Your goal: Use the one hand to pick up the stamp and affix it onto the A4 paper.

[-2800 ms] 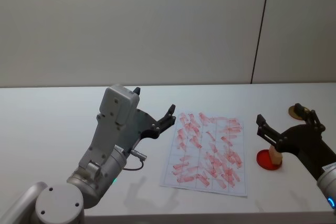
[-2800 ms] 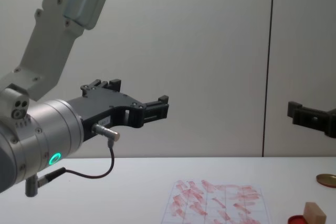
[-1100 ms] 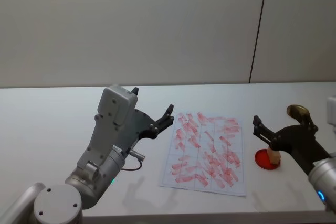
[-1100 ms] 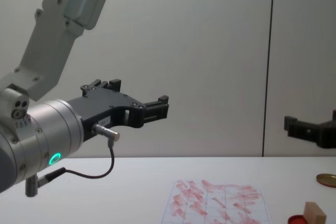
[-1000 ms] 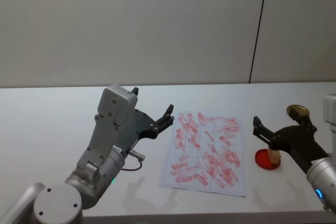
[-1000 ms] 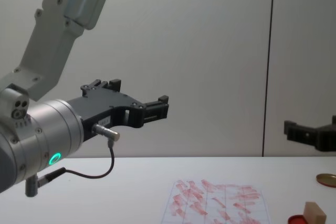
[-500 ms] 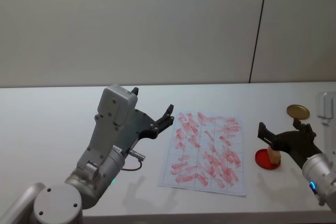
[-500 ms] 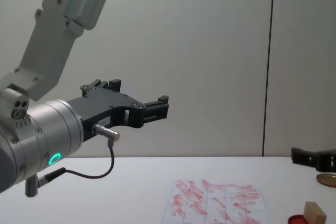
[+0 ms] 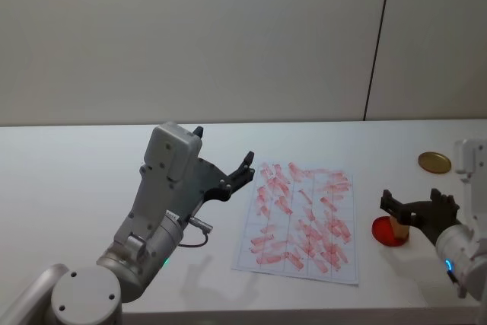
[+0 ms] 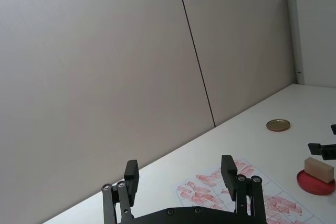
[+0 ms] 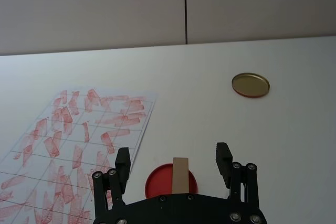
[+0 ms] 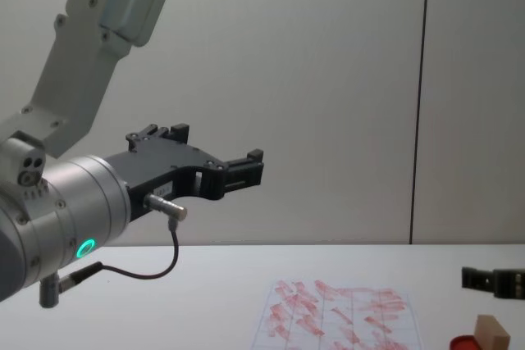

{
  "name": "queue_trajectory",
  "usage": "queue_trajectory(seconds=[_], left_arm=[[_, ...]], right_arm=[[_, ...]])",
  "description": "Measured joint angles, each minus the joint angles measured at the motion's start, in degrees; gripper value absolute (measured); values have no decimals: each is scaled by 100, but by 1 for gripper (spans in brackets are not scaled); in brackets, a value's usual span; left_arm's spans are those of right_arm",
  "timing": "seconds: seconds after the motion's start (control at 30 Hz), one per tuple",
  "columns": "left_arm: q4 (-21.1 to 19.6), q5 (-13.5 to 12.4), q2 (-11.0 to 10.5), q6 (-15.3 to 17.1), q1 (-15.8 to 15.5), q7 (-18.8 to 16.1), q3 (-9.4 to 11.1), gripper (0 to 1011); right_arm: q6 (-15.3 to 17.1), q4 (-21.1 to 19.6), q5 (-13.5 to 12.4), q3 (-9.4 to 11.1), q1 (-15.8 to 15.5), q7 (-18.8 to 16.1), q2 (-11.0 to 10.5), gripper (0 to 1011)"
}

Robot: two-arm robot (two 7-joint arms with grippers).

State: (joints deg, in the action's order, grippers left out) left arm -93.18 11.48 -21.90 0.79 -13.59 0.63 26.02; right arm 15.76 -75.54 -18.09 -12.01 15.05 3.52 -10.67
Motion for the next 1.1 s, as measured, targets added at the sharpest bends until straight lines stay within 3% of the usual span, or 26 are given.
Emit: queue_trajectory(seconds=[0.6,0.8,0.97,1.03,1.1], left_arm=[[0,0,0,0,0,0,0,993],[0,0,0,0,0,0,0,993],[0,0,0,0,0,0,0,993],[0,0,0,0,0,0,0,993],[0,0,0,0,0,0,0,993]], right_arm=[[143,1266,-18,-56,637,24,298,1001],[169,1588,29,-83,803,17,376,902],[203,1788,65,-100,907,28,427,782],[219,1881,82,-106,955,55,451,682],[230,1909,91,-107,971,72,459,661]])
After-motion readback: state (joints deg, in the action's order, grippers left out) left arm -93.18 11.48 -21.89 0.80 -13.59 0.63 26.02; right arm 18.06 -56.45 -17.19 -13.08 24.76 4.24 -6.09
